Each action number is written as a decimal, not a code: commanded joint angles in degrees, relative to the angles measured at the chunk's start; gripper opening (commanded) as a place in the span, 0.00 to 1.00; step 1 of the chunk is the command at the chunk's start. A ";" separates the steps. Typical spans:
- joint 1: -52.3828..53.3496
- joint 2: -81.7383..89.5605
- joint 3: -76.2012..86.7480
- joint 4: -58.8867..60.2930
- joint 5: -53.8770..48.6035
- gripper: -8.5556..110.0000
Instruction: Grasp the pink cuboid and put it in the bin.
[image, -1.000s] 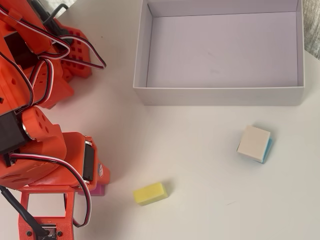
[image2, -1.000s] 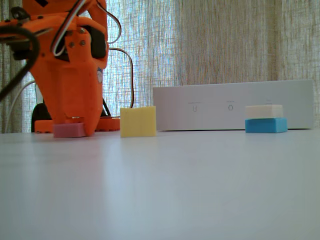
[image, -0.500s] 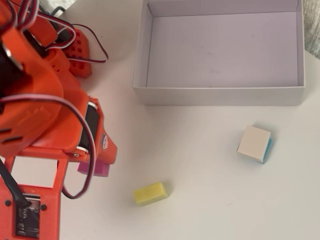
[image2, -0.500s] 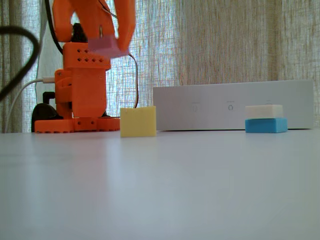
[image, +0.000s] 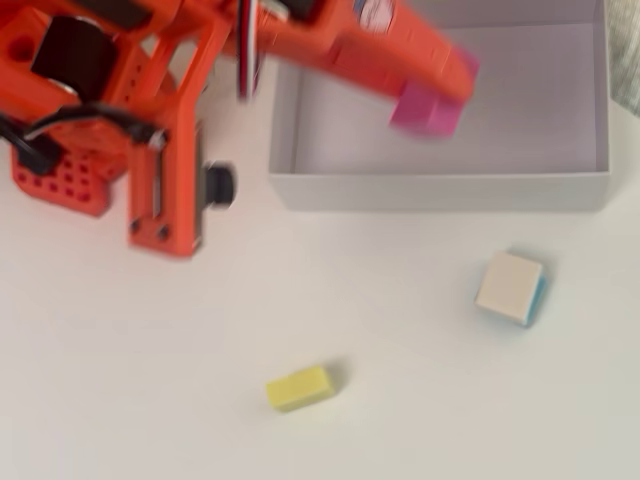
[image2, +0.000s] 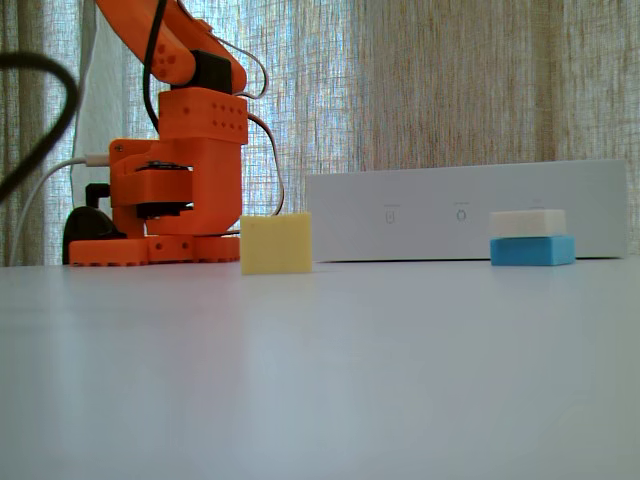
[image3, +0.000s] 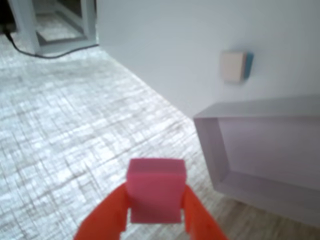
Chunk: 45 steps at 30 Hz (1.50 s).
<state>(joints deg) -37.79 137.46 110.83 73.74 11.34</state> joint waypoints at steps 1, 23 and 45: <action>-5.80 2.20 2.37 -2.20 4.39 0.00; -8.35 20.39 46.23 -9.67 -7.91 0.40; 17.49 21.71 30.06 -32.70 -13.89 0.34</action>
<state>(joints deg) -24.43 158.29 145.55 41.66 -4.92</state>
